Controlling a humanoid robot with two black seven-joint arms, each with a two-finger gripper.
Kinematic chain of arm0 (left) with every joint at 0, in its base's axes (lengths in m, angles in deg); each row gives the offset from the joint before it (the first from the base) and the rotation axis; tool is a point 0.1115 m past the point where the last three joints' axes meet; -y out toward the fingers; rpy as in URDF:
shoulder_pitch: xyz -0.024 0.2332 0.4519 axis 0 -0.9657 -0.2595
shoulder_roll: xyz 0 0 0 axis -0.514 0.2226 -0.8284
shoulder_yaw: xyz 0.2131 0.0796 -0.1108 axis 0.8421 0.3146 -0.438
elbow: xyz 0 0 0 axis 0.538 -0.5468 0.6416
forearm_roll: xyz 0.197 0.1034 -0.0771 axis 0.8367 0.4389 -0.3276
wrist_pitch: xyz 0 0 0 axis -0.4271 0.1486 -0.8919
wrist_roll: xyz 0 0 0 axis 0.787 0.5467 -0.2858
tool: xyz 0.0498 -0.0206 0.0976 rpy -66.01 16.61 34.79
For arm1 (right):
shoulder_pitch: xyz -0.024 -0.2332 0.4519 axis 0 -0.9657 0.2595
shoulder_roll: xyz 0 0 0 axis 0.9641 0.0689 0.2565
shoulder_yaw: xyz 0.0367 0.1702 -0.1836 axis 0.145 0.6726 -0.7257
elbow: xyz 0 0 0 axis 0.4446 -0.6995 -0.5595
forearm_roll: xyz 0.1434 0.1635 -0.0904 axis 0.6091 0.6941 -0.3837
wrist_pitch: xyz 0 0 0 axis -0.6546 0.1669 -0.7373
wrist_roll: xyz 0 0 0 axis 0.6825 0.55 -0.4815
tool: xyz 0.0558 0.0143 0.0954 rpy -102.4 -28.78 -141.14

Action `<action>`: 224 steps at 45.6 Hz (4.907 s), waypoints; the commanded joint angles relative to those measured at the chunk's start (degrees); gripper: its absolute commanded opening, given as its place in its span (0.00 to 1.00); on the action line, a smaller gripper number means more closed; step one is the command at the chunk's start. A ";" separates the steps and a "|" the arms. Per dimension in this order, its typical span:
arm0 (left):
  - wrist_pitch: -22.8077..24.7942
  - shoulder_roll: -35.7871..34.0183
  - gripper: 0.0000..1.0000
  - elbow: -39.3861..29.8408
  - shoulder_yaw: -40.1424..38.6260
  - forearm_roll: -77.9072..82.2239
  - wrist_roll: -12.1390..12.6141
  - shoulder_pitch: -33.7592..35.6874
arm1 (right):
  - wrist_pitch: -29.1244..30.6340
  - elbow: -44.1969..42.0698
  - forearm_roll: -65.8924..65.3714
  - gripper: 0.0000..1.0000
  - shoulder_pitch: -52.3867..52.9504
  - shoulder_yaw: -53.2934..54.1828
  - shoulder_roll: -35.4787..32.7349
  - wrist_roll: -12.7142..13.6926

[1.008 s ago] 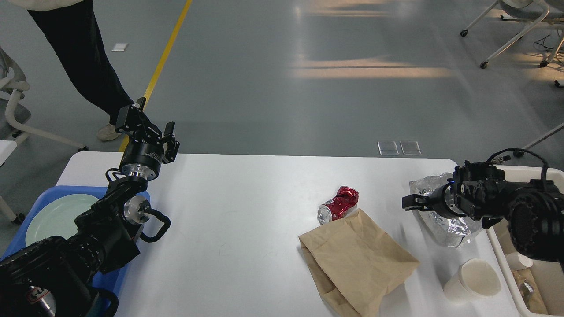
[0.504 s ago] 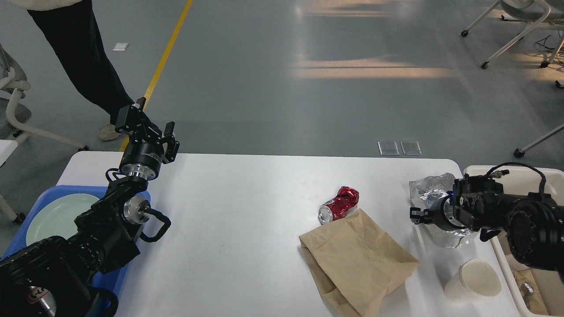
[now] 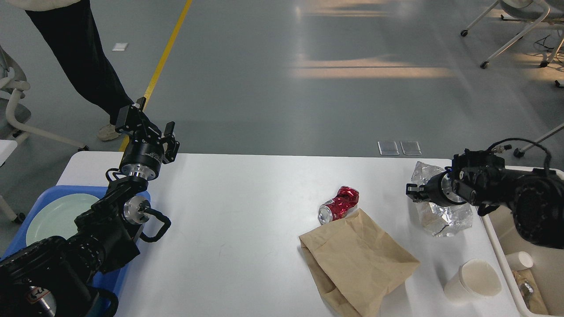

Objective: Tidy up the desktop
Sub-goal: 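Lift the foil bag and drop it into the white bin, then swing the right gripper back over the table toward the red can, then lower the right gripper onto the red can and close it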

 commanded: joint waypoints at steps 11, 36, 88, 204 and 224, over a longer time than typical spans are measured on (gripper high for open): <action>0.00 0.00 0.97 0.00 0.00 0.00 0.00 -0.07 | 13.79 4.35 -0.83 0.00 21.80 -1.85 -7.42 -0.02; 0.00 0.00 0.97 0.00 0.00 0.00 0.00 0.02 | 9.24 4.79 -6.37 0.00 24.55 -8.71 -30.27 -0.02; 0.00 0.00 0.97 0.00 0.00 0.00 0.00 0.02 | -14.06 -3.82 -5.31 0.83 -18.44 25.57 -31.77 -0.10; 0.00 0.00 0.97 0.00 0.00 0.00 0.00 0.02 | 1.24 2.07 -11.55 1.00 -1.91 30.84 1.89 0.16; 0.00 0.00 0.97 0.00 0.00 0.00 0.00 0.02 | -6.85 -9.44 -11.55 1.00 -11.32 38.75 9.45 0.07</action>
